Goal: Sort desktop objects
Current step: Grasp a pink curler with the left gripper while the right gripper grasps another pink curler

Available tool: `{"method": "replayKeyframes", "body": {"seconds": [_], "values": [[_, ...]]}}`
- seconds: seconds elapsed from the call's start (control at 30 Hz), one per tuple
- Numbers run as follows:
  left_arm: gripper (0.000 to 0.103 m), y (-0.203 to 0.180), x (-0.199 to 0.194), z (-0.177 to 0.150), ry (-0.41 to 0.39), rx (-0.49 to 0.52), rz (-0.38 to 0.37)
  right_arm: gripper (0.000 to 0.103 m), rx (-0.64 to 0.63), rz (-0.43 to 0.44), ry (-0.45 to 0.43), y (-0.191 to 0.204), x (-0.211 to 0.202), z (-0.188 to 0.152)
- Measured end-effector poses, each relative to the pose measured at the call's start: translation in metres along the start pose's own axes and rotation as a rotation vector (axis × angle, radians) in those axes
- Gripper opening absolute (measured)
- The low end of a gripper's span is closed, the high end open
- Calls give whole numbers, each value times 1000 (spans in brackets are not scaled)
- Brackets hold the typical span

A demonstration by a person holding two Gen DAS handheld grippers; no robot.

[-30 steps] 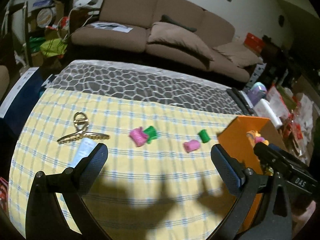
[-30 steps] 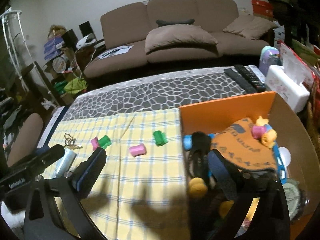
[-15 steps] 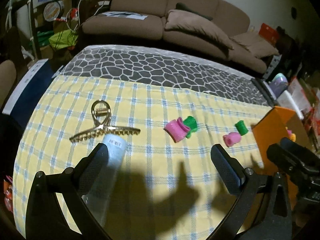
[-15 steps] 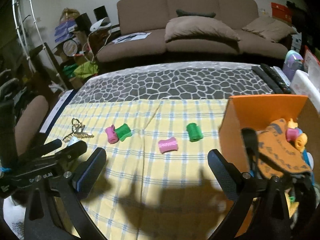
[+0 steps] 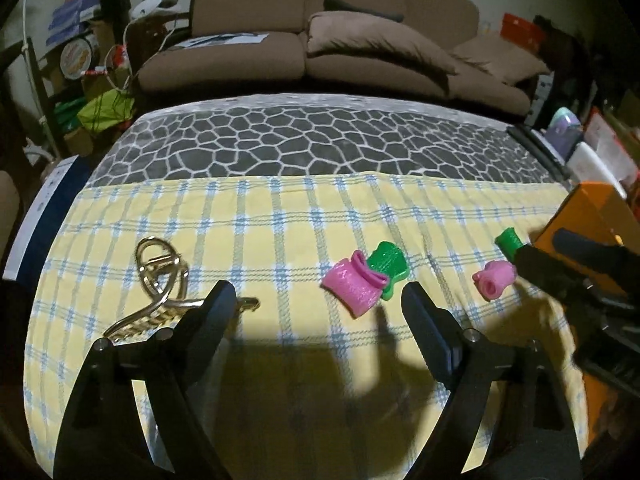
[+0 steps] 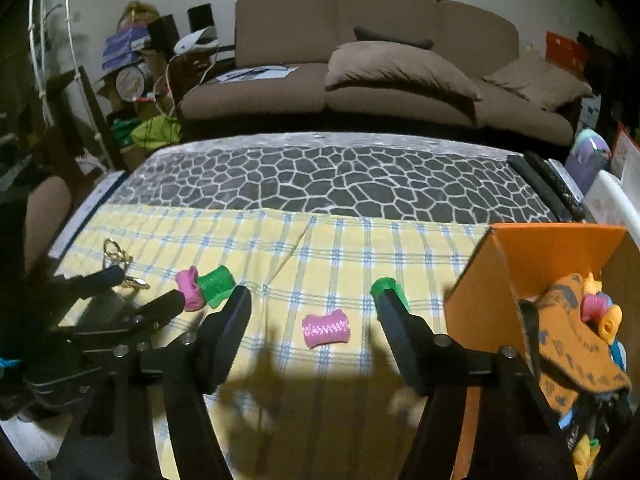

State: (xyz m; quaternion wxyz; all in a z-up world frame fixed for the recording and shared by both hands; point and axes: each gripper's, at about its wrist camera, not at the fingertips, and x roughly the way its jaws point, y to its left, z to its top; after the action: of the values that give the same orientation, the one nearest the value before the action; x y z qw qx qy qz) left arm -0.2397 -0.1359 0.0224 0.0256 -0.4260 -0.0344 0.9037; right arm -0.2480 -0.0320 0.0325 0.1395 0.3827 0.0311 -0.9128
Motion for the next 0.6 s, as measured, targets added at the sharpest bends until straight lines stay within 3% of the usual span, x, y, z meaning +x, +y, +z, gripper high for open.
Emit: {"method": "replayKeyframes", "body": {"seconds": [0.33,0.53,0.57,0.6], "values": [[77,-7,22,1,14,13,-51,61,2,31,72,-2,36,-14],[76,-17,31,2,22,58,-19,60,17,33,86,-9,46,-21],[74,-18,31,2,21,61,-22,59,22,35,90,-10,48,-22],[63,-19,31,2,18,67,-26,52,27,38,96,-12,51,-24]]}}
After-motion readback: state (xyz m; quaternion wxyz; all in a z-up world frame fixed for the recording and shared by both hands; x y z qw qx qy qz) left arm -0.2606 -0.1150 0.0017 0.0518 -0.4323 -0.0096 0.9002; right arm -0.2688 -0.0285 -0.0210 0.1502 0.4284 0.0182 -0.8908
